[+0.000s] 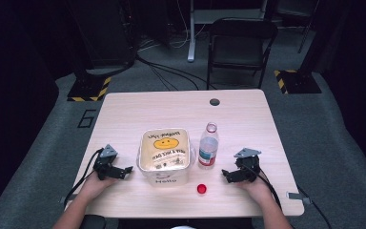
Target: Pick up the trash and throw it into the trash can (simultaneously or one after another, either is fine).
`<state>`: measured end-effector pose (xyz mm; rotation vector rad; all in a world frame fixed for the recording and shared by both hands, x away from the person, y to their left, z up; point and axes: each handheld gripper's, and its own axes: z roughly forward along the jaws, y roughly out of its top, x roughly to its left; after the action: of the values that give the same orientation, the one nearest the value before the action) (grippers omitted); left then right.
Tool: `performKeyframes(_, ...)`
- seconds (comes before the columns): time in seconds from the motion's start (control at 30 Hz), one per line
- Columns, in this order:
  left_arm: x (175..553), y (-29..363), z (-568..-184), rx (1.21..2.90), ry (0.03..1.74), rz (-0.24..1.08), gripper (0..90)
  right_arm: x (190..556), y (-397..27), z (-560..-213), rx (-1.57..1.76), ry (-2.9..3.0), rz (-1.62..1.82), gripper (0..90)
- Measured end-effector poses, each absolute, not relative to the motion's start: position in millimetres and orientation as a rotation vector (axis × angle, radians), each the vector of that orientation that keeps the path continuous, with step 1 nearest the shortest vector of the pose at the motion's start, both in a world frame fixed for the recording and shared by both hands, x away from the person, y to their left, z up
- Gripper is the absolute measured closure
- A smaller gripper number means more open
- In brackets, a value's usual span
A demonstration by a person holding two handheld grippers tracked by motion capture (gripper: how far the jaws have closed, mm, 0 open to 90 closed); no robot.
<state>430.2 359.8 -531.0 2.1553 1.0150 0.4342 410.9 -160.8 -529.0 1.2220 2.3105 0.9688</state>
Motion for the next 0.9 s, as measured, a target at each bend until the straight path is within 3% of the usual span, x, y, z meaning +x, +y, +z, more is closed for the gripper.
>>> performKeyframes(0.6, 430.3, 359.8, -531.0, 2.155, 1.014, 0.434, 0.0, 408.2, -156.7, -523.4, 1.255, 2.340, 0.899, 2.2)
performKeyframes(0.67, 430.2, 359.6, -531.1, 2.154, 1.017, 0.432, 0.0, 408.3, -156.5, -521.1, 1.237, 2.368, 0.892, 6.6)
performKeyframes(0.7, 430.2, 359.7, -531.1, 2.154, 1.016, 0.433, 0.0, 407.4, -157.1, -518.3, 1.228, 2.381, 0.888, 14.6)
performKeyframes(0.8, 430.0, 360.1, -530.6, 2.161, 1.014, 0.426, 0.0, 406.5, -157.8, -516.5, 1.230, 2.394, 0.883, 17.4)
performKeyframes(0.87, 430.0, 360.2, -530.6, 2.162, 1.011, 0.428, 0.0, 406.4, -160.3, -514.2, 1.201, 2.415, 0.879, 25.7)
performKeyframes(0.9, 430.0, 360.2, -530.6, 2.162, 1.011, 0.428, 0.0, 406.4, -160.3, -514.2, 1.201, 2.415, 0.879, 25.7)
